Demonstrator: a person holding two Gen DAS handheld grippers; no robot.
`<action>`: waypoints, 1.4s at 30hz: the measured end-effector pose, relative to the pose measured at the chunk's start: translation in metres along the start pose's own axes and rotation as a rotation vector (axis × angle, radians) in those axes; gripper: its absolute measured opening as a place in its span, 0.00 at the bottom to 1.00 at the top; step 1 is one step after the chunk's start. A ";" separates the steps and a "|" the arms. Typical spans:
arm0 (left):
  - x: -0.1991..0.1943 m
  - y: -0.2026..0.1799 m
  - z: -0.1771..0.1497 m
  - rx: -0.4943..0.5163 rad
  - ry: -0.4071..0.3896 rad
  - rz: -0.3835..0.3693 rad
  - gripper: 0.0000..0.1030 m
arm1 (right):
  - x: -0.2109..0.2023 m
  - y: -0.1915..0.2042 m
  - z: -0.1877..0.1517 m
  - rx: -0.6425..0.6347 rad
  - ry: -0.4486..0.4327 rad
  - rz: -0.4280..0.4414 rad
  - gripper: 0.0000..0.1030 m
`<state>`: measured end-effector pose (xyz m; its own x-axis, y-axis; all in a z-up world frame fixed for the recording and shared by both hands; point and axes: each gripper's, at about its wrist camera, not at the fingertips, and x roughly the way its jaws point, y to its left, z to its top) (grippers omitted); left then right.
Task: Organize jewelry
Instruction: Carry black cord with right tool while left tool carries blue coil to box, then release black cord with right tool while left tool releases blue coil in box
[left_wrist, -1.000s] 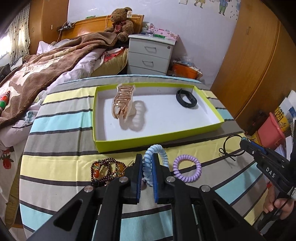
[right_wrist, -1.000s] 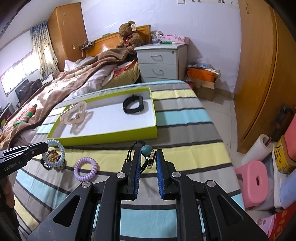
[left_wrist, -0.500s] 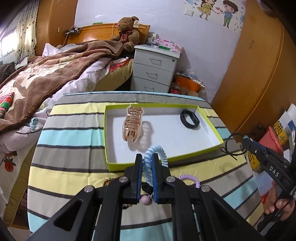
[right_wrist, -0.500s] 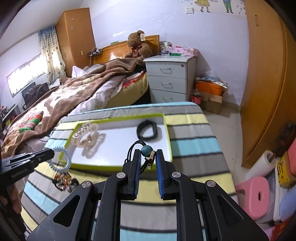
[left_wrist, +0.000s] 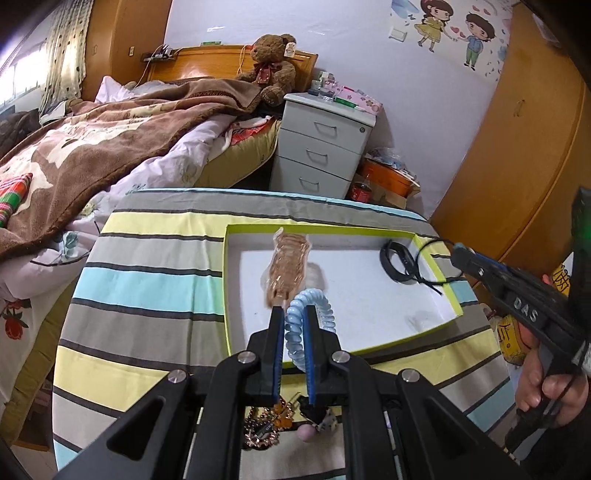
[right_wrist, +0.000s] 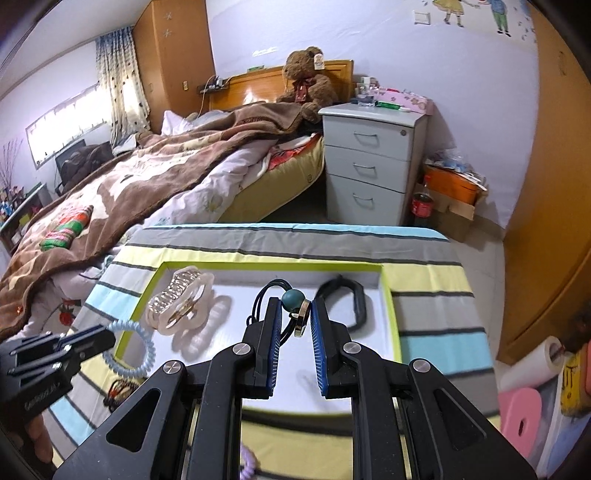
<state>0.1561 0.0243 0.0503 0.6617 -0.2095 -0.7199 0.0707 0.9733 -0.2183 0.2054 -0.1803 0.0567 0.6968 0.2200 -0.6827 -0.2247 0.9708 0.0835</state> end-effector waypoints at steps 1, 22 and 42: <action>0.003 0.002 0.000 -0.007 0.006 0.003 0.10 | 0.006 0.001 0.002 0.000 0.010 0.000 0.16; 0.047 0.018 -0.006 -0.056 0.086 0.024 0.10 | 0.087 0.006 0.009 -0.002 0.143 0.033 0.16; 0.063 0.017 -0.008 -0.066 0.126 0.030 0.11 | 0.111 0.011 0.005 -0.039 0.198 0.011 0.16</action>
<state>0.1928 0.0267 -0.0040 0.5633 -0.1943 -0.8031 -0.0002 0.9719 -0.2353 0.2833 -0.1446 -0.0148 0.5475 0.2035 -0.8117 -0.2606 0.9632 0.0657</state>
